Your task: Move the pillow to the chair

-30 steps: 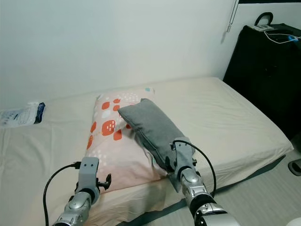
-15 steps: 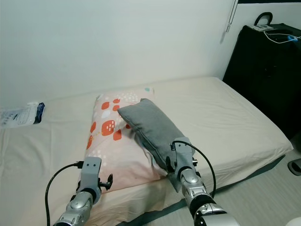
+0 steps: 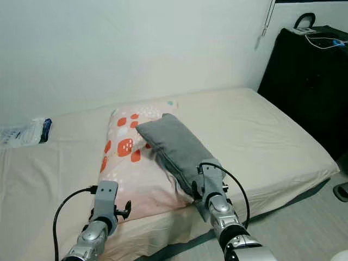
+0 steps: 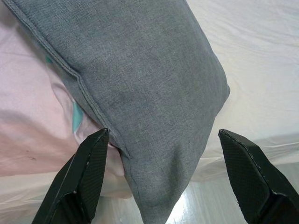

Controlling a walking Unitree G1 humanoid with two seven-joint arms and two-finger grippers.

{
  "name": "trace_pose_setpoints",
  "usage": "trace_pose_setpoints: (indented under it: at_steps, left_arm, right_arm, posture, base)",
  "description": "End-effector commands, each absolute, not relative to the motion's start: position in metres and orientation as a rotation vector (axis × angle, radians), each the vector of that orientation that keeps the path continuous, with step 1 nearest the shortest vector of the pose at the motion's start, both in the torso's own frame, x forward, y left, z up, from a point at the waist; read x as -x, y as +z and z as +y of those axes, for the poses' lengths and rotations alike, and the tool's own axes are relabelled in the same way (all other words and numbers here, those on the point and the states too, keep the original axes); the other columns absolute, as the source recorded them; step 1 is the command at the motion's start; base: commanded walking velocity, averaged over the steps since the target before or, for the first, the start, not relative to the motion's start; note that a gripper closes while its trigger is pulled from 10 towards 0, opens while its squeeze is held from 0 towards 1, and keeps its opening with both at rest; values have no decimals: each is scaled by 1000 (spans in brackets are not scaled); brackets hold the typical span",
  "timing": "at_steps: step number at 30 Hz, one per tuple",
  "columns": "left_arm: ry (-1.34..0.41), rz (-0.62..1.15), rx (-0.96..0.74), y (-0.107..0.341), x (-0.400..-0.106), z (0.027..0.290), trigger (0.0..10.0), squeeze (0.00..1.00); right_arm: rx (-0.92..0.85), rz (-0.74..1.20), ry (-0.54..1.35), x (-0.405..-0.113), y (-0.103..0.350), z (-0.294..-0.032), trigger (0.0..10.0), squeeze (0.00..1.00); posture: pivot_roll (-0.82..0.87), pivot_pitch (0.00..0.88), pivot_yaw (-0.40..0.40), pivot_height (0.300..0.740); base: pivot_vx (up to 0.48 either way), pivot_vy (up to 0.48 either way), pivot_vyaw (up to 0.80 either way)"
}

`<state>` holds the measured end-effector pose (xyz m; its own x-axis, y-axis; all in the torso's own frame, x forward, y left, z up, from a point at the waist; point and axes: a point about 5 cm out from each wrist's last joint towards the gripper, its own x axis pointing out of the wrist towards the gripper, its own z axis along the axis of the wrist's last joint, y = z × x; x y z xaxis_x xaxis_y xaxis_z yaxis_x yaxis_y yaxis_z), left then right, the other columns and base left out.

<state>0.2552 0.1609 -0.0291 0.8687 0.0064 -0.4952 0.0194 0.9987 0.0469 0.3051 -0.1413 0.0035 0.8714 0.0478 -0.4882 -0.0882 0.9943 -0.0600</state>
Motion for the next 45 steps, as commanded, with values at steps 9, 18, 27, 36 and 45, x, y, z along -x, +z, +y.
trace_pose_setpoints:
  at_steps: [9,18,27,36,45]
  left_arm:
    - [-13,538,-58,-31,-254,161,10000,0]
    - [-13,539,-59,-31,-255,163,10000,0]
    - [3,536,-51,-30,-256,164,10000,0]
    - [6,538,-57,-31,-254,164,10000,0]
    - [11,542,-50,-32,-253,165,10000,0]
  right_arm:
    - [84,523,67,-306,4,-140,10000,0]
    - [116,539,75,-305,2,-140,10000,0]
    - [118,538,86,-308,5,-138,10000,0]
    - [130,547,95,-309,5,-137,10000,0]
    - [139,549,93,-310,6,-137,10000,0]
  posture:
    - [53,0,-20,740]
    - [59,0,-27,740]
    - [68,0,-41,740]
    - [78,0,-52,740]
    - [84,0,-35,740]
  base:
    - [0,0,0]
    - [0,0,0]
    - [0,0,0]
    - [0,0,0]
    - [0,0,0]
